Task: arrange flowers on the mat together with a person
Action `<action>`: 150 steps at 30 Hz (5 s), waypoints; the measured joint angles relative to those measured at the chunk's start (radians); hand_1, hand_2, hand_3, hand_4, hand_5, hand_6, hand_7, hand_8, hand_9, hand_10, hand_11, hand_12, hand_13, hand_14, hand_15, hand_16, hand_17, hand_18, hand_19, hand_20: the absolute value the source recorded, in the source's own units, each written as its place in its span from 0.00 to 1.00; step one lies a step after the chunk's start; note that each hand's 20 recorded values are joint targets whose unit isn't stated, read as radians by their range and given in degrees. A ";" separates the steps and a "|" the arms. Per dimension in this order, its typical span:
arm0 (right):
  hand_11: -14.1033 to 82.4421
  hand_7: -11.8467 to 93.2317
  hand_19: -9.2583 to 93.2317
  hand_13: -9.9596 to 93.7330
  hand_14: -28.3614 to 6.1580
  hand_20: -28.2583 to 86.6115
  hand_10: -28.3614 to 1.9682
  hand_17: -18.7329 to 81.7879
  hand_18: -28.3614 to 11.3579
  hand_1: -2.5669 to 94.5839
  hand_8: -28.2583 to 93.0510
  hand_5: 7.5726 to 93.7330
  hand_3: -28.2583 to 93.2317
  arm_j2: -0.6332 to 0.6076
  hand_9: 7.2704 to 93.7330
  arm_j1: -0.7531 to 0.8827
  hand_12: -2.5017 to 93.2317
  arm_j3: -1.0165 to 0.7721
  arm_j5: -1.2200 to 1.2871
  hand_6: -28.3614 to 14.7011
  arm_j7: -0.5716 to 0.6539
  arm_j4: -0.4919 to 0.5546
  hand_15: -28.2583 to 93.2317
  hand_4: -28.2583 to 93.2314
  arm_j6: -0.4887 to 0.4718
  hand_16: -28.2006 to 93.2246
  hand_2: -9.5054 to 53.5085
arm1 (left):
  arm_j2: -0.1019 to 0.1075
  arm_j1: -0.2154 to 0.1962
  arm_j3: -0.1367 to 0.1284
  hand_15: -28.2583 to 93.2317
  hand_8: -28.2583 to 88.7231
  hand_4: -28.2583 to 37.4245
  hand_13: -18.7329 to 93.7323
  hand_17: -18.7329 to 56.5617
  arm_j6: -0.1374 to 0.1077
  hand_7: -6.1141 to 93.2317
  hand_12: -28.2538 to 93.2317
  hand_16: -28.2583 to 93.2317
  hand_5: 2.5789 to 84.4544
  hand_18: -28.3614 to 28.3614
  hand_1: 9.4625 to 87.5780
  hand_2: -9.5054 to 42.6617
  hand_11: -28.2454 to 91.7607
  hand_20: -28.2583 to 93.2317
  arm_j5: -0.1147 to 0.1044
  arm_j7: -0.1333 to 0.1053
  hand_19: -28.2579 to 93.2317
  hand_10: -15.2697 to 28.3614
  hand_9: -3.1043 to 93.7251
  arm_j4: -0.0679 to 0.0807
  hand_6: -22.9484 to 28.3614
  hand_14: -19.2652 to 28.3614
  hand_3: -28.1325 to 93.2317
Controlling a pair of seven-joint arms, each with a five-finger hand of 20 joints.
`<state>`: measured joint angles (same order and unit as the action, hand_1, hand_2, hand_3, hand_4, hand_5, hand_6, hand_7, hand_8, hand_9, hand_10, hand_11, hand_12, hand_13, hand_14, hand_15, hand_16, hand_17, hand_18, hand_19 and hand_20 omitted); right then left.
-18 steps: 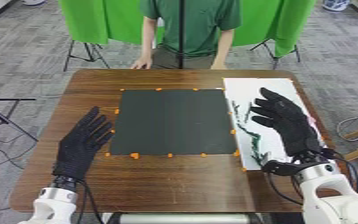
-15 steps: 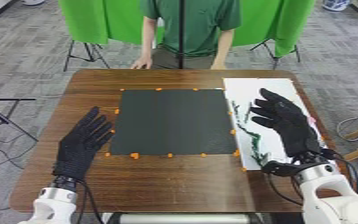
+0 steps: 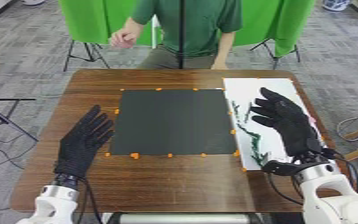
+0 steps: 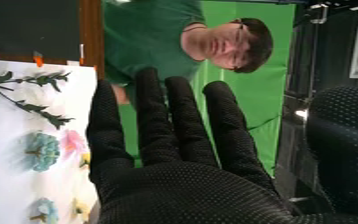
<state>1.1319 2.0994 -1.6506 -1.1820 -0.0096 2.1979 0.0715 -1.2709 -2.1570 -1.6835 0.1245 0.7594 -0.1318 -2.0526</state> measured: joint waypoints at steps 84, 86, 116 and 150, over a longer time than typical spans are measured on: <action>0.32 0.32 0.58 0.43 0.51 0.46 0.48 0.26 0.16 0.26 0.12 0.33 0.90 0.021 0.38 -0.017 0.22 -0.016 -0.131 0.55 0.061 -0.005 0.47 0.02 -0.058 0.40 0.11 | -0.012 -0.004 -0.004 0.38 0.17 0.04 0.35 0.09 -0.002 0.21 0.35 0.26 0.31 0.88 0.23 0.24 0.34 0.30 0.002 -0.001 0.59 0.60 0.29 0.008 0.48 0.70 0.82; 0.32 0.32 0.58 0.43 0.50 0.46 0.48 0.26 0.16 0.26 0.12 0.33 0.90 0.024 0.38 -0.017 0.22 -0.018 -0.122 0.55 0.061 -0.004 0.47 0.02 -0.060 0.40 0.11 | -0.012 -0.004 -0.005 0.38 0.17 0.04 0.35 0.09 -0.002 0.21 0.35 0.26 0.31 0.88 0.23 0.24 0.34 0.30 0.002 -0.001 0.59 0.60 0.29 0.008 0.48 0.70 0.82; 0.63 0.50 0.92 0.70 0.49 0.57 0.47 0.52 0.26 0.33 0.11 0.60 0.80 -0.148 0.67 0.101 0.33 -0.249 -0.850 0.56 0.472 0.114 0.79 0.00 -0.001 0.39 0.00 | 0.005 -0.018 -0.038 0.38 0.17 0.05 0.35 0.09 -0.002 0.21 0.35 0.26 0.31 0.88 0.22 0.23 0.34 0.30 0.005 -0.006 0.59 0.60 0.29 0.004 0.48 0.70 0.82; 0.64 0.52 0.98 0.76 0.53 0.58 0.55 0.54 0.24 0.59 0.11 0.69 0.47 -0.231 0.76 -0.062 0.37 -0.001 -1.227 0.64 0.884 -0.125 0.79 0.00 -0.277 0.42 0.00 | 0.004 -0.020 -0.028 0.38 0.17 0.05 0.35 0.09 0.000 0.21 0.35 0.26 0.31 0.88 0.22 0.23 0.34 0.30 0.010 0.004 0.59 0.60 0.29 0.003 0.48 0.70 0.82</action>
<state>0.9006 2.0375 -1.6515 -2.4092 0.8740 2.0734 -0.2057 -1.2668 -2.1769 -1.7116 0.1246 0.7697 -0.1283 -2.0493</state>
